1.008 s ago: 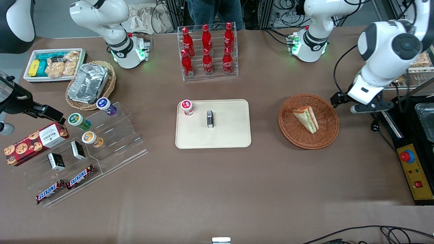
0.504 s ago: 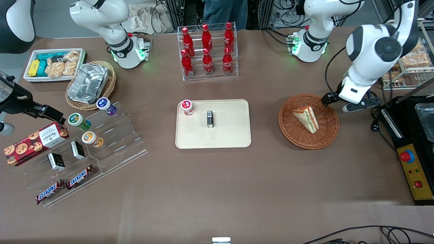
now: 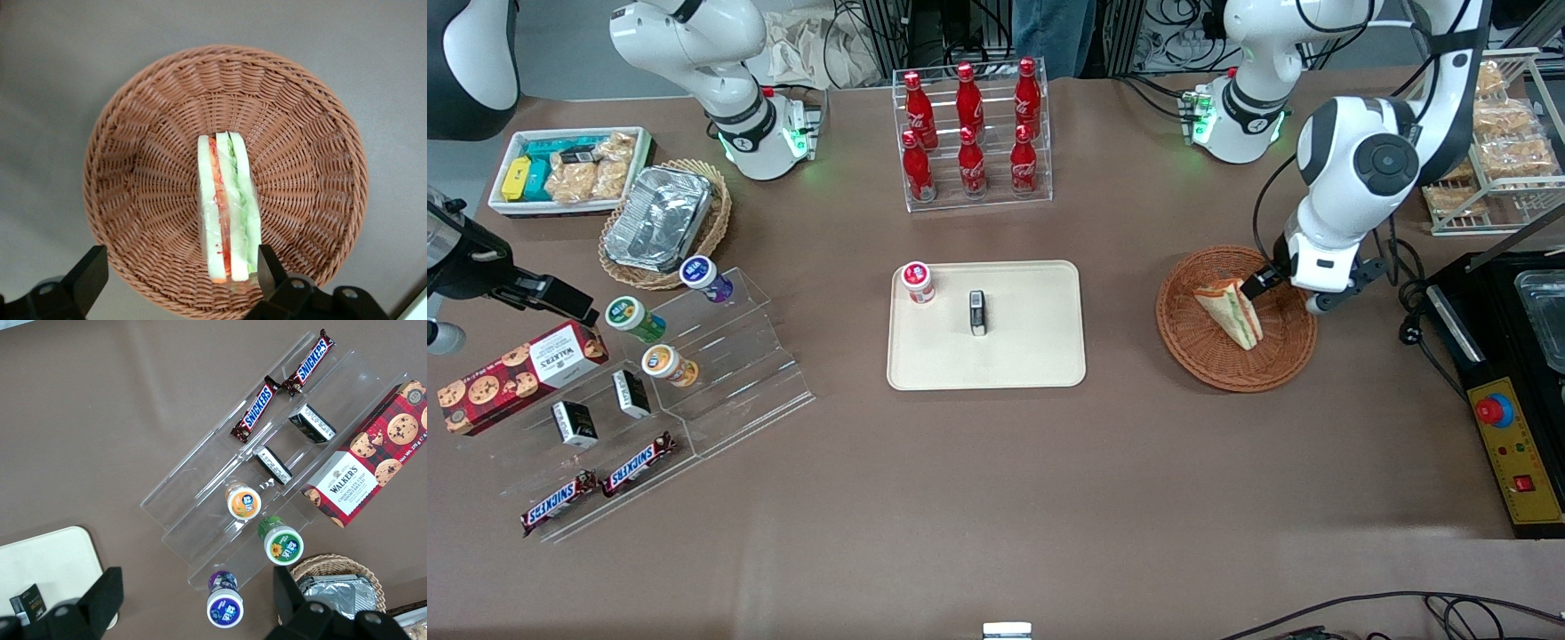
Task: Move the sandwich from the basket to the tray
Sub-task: 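Move the open left gripper down over the sandwich in the wicker basket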
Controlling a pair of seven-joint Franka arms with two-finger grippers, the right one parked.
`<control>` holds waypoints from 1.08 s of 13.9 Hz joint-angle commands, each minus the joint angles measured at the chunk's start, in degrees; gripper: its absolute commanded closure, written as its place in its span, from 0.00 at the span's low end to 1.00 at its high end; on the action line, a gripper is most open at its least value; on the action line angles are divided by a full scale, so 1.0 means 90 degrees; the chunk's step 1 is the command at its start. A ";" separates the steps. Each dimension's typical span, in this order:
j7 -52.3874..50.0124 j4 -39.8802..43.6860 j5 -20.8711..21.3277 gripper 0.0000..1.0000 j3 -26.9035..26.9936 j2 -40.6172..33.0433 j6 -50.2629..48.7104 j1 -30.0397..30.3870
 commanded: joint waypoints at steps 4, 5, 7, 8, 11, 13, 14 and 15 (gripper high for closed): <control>-0.0631 -0.0002 -0.0121 0.01 -0.0066 0.0720 0.0653 -0.0288; -0.0632 -0.0031 -0.0121 0.01 -0.0066 0.0818 0.0770 -0.0346; -0.0632 -0.0041 -0.0102 0.01 -0.0057 0.0916 0.0820 -0.0386; -0.0622 -0.0041 -0.0072 0.02 -0.0057 0.0946 0.0830 -0.0396; -0.0622 -0.0071 -0.0033 0.34 -0.0057 0.1063 0.0918 -0.0396; -0.0602 -0.0071 -0.0023 0.76 -0.0057 0.1015 0.0899 -0.0396; -0.0593 -0.0071 -0.0014 0.92 -0.0057 0.1024 0.0898 -0.0396; -0.0592 -0.0071 -0.0004 1.00 -0.0057 0.1034 0.0898 -0.0396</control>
